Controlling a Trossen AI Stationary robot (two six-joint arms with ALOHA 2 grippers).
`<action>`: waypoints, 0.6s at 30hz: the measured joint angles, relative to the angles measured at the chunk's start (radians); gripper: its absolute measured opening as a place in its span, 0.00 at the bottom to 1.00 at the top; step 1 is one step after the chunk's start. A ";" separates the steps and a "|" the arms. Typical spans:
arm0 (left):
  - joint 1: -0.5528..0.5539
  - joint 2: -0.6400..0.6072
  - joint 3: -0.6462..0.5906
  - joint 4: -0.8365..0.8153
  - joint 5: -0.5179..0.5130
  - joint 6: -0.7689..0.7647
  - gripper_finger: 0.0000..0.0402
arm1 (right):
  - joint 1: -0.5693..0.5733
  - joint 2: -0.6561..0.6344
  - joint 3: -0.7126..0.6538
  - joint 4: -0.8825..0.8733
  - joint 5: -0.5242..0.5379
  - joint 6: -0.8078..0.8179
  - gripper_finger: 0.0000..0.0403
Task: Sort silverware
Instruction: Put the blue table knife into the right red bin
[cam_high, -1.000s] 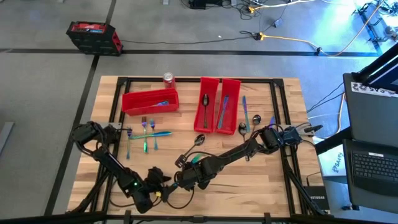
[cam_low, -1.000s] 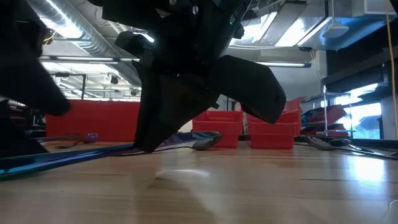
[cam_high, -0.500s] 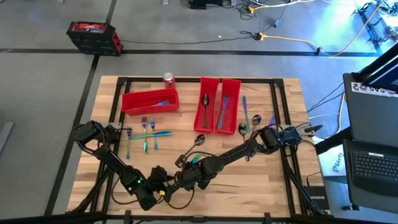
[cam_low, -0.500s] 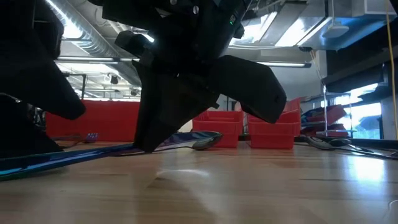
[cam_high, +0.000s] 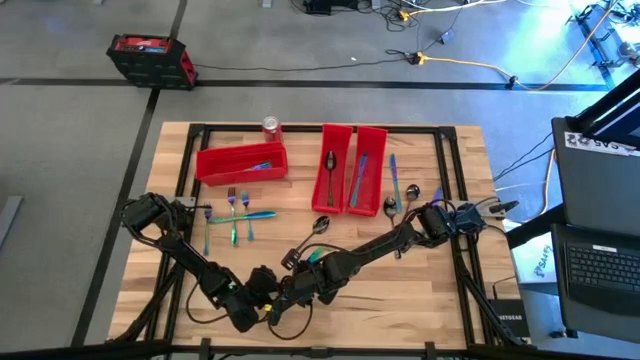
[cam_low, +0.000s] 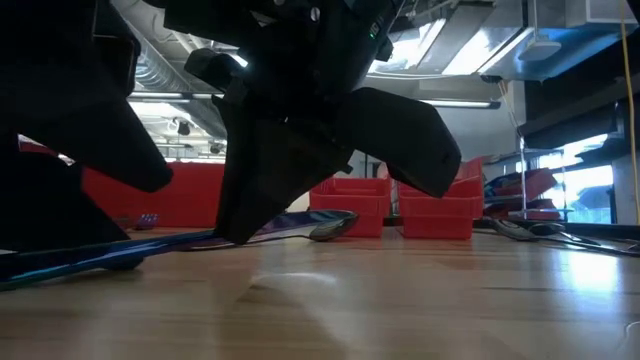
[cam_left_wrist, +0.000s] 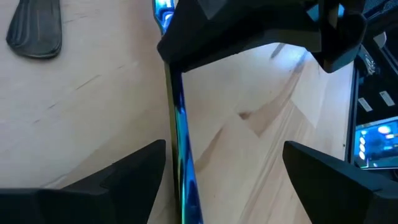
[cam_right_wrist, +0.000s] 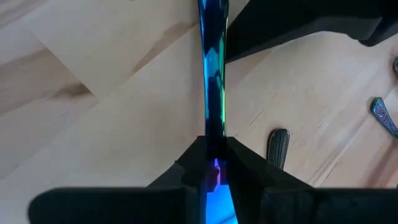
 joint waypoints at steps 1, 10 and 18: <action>0.002 0.000 0.000 0.000 0.001 0.000 0.78 | 0.000 0.000 0.000 0.000 0.000 0.000 0.08; 0.012 0.000 0.001 0.003 0.019 0.020 0.78 | 0.000 0.000 0.000 0.000 0.000 0.000 0.08; 0.016 0.030 0.003 0.022 0.016 0.011 0.78 | 0.000 0.000 0.000 0.000 0.000 0.000 0.08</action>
